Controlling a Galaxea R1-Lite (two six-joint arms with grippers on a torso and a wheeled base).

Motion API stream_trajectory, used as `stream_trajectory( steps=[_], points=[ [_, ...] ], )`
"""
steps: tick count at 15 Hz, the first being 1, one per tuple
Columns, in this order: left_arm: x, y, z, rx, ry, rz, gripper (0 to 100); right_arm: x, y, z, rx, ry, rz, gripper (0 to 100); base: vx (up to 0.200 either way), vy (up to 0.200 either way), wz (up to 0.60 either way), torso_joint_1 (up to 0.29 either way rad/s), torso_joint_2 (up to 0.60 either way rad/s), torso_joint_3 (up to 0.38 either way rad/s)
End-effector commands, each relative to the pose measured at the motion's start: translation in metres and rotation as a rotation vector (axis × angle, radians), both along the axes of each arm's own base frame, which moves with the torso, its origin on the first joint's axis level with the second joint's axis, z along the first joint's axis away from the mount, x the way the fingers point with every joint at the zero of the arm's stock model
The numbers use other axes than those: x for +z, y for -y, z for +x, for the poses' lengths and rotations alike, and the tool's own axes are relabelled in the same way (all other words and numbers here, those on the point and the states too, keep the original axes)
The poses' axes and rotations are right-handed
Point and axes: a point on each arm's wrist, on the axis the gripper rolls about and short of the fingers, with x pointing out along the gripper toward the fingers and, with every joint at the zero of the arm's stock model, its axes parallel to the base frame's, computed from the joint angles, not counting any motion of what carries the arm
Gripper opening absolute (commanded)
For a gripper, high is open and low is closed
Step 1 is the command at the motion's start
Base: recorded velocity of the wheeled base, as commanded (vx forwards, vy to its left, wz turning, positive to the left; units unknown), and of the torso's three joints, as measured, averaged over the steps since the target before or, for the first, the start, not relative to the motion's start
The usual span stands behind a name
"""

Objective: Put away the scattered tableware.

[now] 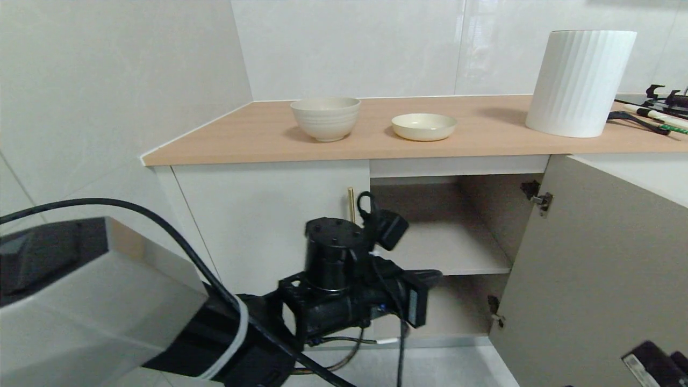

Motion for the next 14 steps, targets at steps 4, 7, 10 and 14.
stream_trajectory(
  steps=[4,7,10,14],
  points=[
    [0.029,-0.129,0.012,0.321,0.136,-0.036,0,0.014,-0.021,0.080,-0.265,-0.031,-0.001,100,0.000,0.000,0.00,0.000,0.00,0.000],
    [0.041,-0.167,0.006,0.421,0.189,0.027,0,0.020,-0.051,0.140,-0.508,0.031,-0.038,100,0.000,0.000,0.00,0.000,0.00,0.000],
    [0.041,-0.181,0.004,0.465,0.131,0.068,0,0.026,-0.082,0.133,-0.644,0.120,-0.119,100,0.000,0.000,0.00,0.000,0.00,0.000],
    [0.045,-0.184,0.011,0.510,0.142,0.064,0,0.009,-0.075,0.133,-0.722,0.011,-0.248,100,0.000,0.000,0.00,0.000,0.00,0.000]
  ],
)
